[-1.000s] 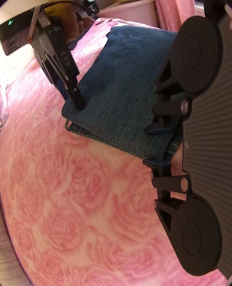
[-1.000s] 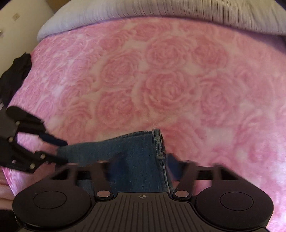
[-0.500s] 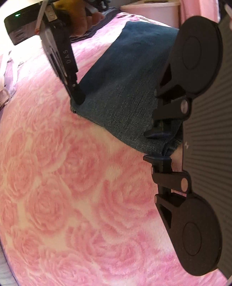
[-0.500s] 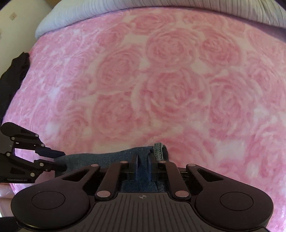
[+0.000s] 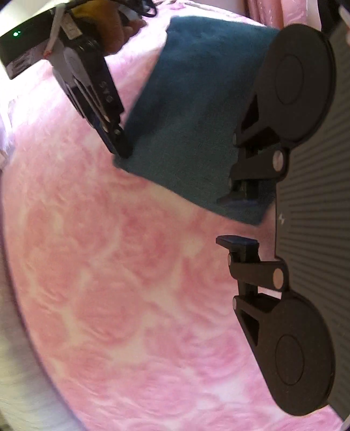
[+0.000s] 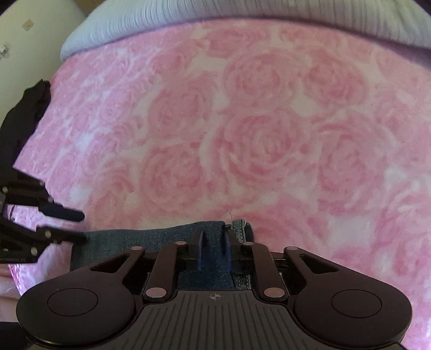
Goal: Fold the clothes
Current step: 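Grasp the folded blue jeans edge with both tools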
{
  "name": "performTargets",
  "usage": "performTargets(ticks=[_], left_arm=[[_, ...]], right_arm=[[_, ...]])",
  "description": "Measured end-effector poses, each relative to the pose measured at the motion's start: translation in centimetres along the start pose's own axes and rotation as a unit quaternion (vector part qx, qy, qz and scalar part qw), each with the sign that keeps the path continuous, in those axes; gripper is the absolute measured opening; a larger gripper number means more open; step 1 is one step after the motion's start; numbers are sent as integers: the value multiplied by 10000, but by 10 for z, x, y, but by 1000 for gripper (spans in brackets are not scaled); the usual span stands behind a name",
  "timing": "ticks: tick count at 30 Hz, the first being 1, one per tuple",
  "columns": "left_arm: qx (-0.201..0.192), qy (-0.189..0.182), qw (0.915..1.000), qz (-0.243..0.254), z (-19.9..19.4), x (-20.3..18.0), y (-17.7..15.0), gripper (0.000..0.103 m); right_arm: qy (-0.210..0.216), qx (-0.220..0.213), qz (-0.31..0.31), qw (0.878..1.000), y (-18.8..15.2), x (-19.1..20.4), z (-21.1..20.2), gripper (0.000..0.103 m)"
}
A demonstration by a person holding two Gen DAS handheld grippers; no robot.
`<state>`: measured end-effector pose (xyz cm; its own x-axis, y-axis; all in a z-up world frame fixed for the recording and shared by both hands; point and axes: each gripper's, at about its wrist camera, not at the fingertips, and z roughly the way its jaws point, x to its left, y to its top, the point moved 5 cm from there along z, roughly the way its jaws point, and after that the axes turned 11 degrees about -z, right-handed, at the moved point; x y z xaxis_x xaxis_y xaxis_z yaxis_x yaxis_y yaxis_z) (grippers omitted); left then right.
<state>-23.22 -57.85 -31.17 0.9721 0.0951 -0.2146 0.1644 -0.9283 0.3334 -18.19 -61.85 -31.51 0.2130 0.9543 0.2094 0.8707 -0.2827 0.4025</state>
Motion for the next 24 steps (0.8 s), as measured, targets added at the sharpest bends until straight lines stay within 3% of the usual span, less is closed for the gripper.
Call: performTargets(ticks=[3, 6, 10, 14, 17, 20, 24], left_arm=[[22, -256, 9989, 380, 11, -26, 11, 17], [163, -419, 9958, 796, 35, -48, 16, 17], [379, -346, 9924, 1122, 63, -55, 12, 19], [510, -348, 9904, 1234, 68, -54, 17, 19], [684, -210, 9858, 1517, 71, -62, 21, 19], [813, -80, 9816, 1727, 69, -69, 22, 20], [826, 61, 9754, 2043, 56, -87, 25, 15]], right_arm=[[-310, -420, 470, 9975, -14, 0, -32, 32], [-568, -738, 1057, 9900, -49, 3, -71, 34], [-1096, -854, 1802, 9738, -123, 17, -120, 34], [-1481, -699, 2494, 9544, -202, 34, -142, 34], [-1481, -688, 2997, 9400, -235, 35, -141, 34], [-1396, -951, 3328, 9277, -241, 27, -137, 34], [-1114, -892, 3744, 9162, -258, 11, -115, 34]])
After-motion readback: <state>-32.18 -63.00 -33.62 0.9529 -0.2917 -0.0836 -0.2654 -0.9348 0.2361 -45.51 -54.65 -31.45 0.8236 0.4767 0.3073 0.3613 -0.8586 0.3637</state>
